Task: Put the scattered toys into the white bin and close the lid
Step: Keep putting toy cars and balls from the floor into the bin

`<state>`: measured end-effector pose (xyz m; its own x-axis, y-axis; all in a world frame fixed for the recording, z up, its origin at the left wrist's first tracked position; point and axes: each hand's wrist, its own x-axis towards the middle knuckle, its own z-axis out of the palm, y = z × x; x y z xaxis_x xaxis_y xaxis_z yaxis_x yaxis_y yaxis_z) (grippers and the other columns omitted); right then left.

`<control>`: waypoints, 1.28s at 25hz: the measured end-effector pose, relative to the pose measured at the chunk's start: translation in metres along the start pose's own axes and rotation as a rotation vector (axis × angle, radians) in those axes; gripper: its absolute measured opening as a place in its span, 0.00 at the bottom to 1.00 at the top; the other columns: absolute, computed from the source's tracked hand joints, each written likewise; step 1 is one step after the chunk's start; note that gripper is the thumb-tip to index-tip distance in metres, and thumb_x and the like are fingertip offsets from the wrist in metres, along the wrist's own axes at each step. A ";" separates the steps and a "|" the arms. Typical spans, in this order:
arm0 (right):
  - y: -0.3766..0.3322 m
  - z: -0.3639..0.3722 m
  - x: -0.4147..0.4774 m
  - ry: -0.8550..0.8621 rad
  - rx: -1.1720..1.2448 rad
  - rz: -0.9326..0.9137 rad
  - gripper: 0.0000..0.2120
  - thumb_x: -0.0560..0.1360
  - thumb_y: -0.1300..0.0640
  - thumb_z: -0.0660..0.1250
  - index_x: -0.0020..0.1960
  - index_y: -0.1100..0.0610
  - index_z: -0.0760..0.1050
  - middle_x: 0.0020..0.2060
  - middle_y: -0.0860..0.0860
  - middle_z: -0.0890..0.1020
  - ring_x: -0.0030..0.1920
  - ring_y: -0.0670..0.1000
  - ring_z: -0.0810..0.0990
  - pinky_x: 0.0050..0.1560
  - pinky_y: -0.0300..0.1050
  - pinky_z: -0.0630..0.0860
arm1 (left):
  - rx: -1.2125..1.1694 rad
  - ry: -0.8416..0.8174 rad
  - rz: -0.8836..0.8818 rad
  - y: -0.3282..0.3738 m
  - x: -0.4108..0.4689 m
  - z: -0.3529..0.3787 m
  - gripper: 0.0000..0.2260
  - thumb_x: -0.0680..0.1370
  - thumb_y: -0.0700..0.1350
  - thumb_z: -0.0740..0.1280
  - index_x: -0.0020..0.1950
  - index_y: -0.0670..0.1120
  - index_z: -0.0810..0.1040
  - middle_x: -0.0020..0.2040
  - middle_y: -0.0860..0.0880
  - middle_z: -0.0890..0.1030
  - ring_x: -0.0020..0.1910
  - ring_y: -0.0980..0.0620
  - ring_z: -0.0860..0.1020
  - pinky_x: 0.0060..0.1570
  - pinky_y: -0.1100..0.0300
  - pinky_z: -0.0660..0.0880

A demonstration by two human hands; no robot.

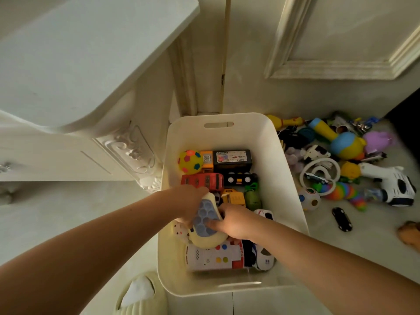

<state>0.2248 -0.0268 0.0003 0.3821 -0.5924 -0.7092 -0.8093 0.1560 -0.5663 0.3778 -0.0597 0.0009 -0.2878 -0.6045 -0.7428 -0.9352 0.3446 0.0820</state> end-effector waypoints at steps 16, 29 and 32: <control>0.021 -0.079 -0.021 0.259 0.645 0.050 0.13 0.80 0.52 0.60 0.61 0.59 0.70 0.55 0.57 0.80 0.52 0.58 0.82 0.52 0.51 0.81 | -1.706 0.071 -0.154 0.029 -0.005 -0.035 0.20 0.73 0.53 0.72 0.63 0.48 0.76 0.54 0.46 0.84 0.50 0.47 0.83 0.48 0.48 0.81; 0.006 -0.057 -0.040 -0.109 -0.923 0.059 0.26 0.67 0.47 0.75 0.60 0.58 0.73 0.56 0.54 0.73 0.49 0.53 0.75 0.45 0.45 0.75 | -1.190 0.283 -0.152 0.024 -0.025 -0.012 0.24 0.71 0.55 0.74 0.63 0.56 0.70 0.53 0.51 0.79 0.47 0.49 0.81 0.34 0.55 0.82; -0.025 -0.095 -0.072 0.115 -0.964 -0.009 0.20 0.71 0.49 0.72 0.57 0.56 0.70 0.51 0.53 0.75 0.52 0.54 0.73 0.39 0.42 0.67 | -1.120 0.235 -0.104 0.037 -0.021 0.001 0.27 0.71 0.56 0.73 0.67 0.57 0.67 0.54 0.52 0.78 0.48 0.50 0.80 0.36 0.57 0.82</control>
<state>0.1753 -0.0635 0.1053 0.3852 -0.6722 -0.6323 -0.8445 -0.5331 0.0523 0.3495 -0.0339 0.0186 -0.1194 -0.7522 -0.6480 -0.5815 -0.4761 0.6597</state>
